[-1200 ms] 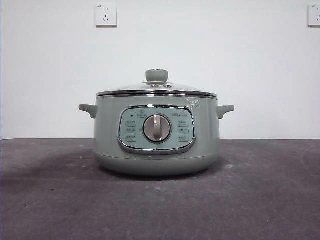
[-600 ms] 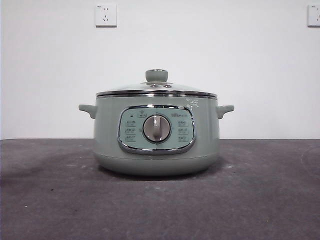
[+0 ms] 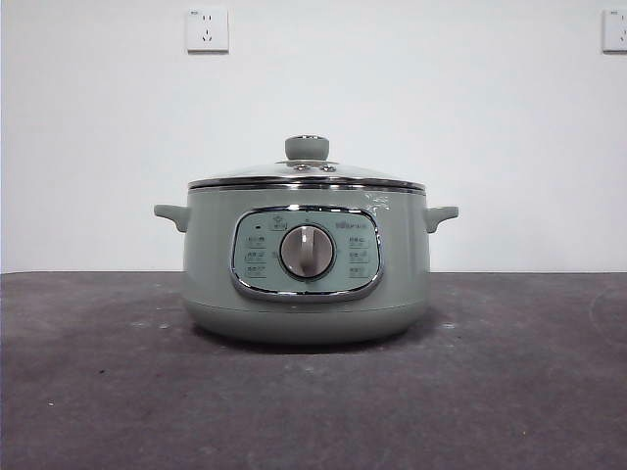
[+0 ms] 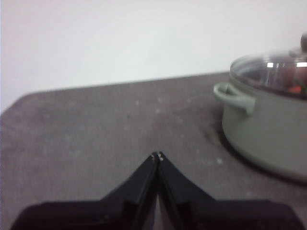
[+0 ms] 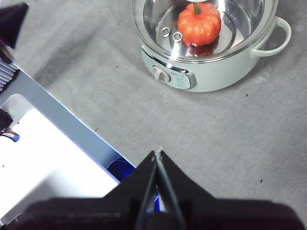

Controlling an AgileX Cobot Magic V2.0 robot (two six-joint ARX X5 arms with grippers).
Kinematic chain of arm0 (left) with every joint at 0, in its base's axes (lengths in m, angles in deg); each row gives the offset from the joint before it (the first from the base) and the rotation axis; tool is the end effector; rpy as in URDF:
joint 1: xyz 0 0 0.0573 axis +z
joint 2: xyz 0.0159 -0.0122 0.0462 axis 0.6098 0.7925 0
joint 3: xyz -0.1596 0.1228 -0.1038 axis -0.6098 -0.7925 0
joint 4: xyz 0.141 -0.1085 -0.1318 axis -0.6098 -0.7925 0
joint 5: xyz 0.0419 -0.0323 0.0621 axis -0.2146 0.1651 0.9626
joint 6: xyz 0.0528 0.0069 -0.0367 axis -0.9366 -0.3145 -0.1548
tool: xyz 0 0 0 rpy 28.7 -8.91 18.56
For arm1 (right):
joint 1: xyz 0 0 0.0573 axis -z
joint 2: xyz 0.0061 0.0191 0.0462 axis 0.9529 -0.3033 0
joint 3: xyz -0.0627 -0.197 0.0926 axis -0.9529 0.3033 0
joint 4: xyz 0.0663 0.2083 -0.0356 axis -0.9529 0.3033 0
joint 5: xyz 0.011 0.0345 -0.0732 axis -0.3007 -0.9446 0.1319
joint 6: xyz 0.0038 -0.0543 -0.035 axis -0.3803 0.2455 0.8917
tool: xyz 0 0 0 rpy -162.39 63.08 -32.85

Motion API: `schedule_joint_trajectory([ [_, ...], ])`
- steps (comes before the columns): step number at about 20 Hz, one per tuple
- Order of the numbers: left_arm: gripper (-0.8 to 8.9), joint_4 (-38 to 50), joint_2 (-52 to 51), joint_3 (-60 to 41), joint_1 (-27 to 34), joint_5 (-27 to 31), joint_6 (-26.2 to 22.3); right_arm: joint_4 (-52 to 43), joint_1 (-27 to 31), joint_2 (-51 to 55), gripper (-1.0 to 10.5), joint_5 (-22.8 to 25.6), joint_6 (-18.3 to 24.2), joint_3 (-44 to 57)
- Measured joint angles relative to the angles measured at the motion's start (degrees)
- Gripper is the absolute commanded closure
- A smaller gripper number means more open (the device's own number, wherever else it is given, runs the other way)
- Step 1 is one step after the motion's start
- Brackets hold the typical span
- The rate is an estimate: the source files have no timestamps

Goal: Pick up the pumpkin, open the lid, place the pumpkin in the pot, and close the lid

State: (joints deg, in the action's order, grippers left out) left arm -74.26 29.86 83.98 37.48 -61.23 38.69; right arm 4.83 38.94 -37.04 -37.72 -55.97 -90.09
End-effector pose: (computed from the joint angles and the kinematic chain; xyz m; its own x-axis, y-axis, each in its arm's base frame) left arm 0.1178 -0.0051 0.1718 0.9912 -0.1081 -0.0768 0.1116 0.9928 0.0440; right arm 0.1152 0.0872 0.3697 0.4194 0.5219 -0.7427 -0.6445 0.7474 0.1613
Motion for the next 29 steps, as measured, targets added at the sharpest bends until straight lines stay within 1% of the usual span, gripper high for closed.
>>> schedule_joint_trajectory([
  [4,8.17,-4.9,-2.3,-0.8,0.0,1.8,0.0,0.0,0.0,0.0,9.5,0.0,0.0,0.0],
  [9,8.17,-7.3,-2.3,-2.3,0.0,2.7,0.4,0.0,0.0,0.0,9.5,0.0,0.0,0.0],
  [12,8.17,-7.3,-2.3,-2.3,0.0,2.7,1.1,0.0,0.0,0.0,9.5,0.0,0.0,0.0],
  [27,8.17,-7.3,-2.3,-2.3,0.0,2.8,1.2,0.0,0.0,0.0,9.5,0.1,0.0,0.0],
  [29,8.17,-7.3,-2.3,-2.3,0.0,2.8,1.2,-0.2,1.9,1.0,9.5,2.0,0.9,0.0],
])
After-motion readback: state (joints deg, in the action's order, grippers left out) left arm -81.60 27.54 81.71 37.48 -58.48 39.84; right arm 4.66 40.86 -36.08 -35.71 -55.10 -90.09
